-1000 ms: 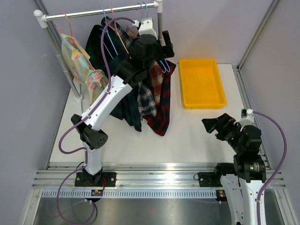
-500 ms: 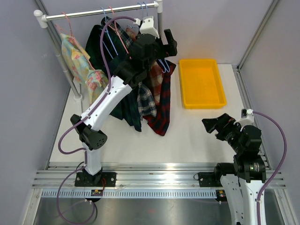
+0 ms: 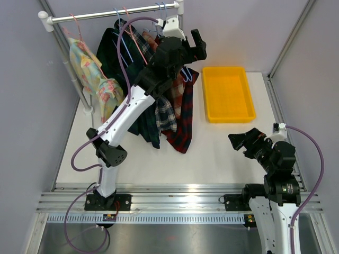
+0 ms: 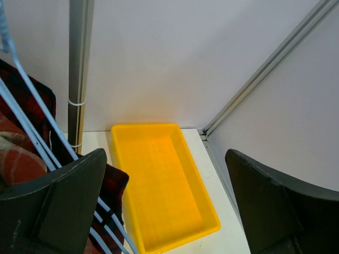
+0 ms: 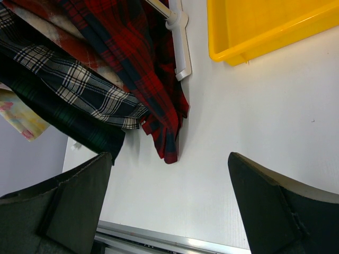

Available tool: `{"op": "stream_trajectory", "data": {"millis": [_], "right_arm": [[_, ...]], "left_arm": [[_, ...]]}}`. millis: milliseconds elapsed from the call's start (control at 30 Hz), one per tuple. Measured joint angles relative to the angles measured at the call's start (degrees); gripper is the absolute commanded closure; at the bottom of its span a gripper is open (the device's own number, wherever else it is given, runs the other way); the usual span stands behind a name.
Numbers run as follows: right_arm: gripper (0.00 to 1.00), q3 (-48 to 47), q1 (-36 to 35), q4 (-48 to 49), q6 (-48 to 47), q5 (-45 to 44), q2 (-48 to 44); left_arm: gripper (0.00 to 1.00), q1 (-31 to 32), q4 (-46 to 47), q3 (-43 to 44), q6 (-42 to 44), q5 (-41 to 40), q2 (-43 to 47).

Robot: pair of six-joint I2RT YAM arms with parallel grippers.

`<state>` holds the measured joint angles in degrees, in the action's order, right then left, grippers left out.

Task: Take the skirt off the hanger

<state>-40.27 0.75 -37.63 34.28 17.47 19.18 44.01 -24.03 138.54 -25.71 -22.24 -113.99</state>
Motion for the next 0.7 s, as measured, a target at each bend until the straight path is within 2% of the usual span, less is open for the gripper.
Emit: {"op": "stream_trajectory", "data": {"millis": [400, 700], "right_arm": [[0.01, 0.00, 0.00, 0.00, 0.00, 0.00, 0.00], [0.00, 0.13, 0.00, 0.00, 0.00, 0.00, 0.00]], "left_arm": [[0.01, -2.54, -7.43, 0.17, -3.34, -5.46, -4.87], [0.01, -3.63, -8.87, -8.00, -3.61, -11.08, 0.85]]}}
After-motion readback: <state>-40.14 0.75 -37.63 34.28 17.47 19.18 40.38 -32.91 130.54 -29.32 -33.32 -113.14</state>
